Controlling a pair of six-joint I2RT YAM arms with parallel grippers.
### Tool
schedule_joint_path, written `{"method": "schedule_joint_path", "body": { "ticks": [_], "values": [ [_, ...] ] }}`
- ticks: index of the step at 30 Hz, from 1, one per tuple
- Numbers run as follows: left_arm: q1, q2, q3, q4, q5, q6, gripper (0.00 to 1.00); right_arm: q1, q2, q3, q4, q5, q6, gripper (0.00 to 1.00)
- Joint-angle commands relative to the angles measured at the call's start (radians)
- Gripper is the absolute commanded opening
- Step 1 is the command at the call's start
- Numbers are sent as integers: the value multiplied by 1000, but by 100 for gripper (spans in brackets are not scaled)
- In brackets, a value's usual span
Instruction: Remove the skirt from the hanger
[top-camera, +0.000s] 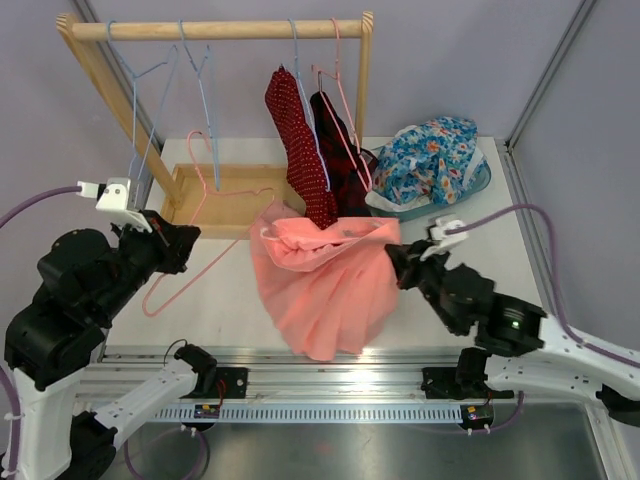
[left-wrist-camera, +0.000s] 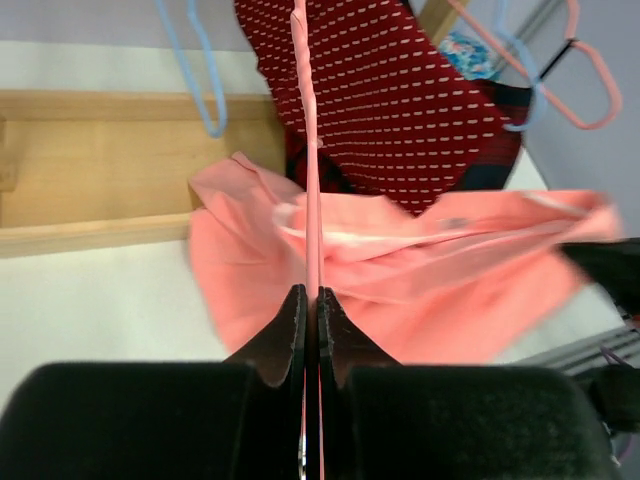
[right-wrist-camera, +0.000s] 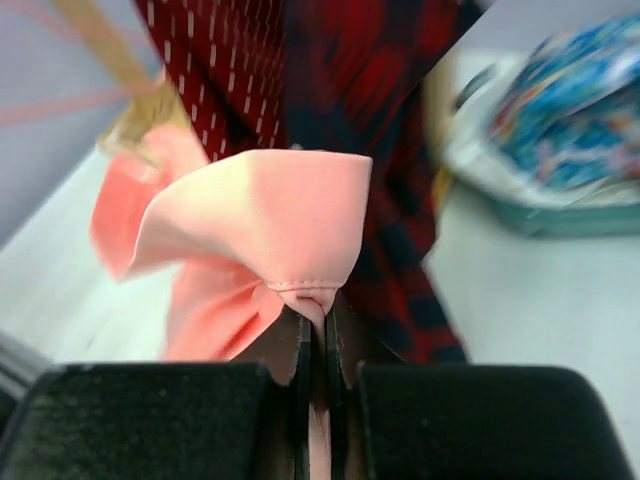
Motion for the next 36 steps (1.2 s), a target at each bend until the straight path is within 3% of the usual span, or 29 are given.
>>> {"method": "schedule_joint_path", "body": {
  "ticks": [1, 4, 6, 10, 15, 20, 24, 31, 36],
  "values": [
    [1, -5, -57, 147, -107, -15, 0, 4, -127, 103, -66, 218, -173, 0],
    [1, 4, -116, 199, -118, -22, 0, -1, -67, 230, -72, 300, -381, 0],
    [1, 8, -140, 212, -123, -26, 0, -11, -11, 283, -71, 337, -435, 0],
    [1, 22, -181, 220, -135, -28, 0, -132, 102, 383, -8, 230, -508, 0],
    [1, 13, -227, 218, -147, -20, 0, -479, 208, 582, 3, 8, -468, 0],
    [1, 2, -252, 212, -152, -9, 0, -828, 453, 916, -60, -92, -407, 0],
    [1, -7, -278, 227, -131, -9, 0, -964, 607, 1134, -77, -210, -324, 0],
    [1, 22, -286, 243, -126, -9, 0, -1013, 984, 1623, -117, -373, -229, 0],
    [1, 37, -290, 246, -120, -15, 0, -1058, 1148, 1772, -71, -505, -118, 0]
  ]
}}
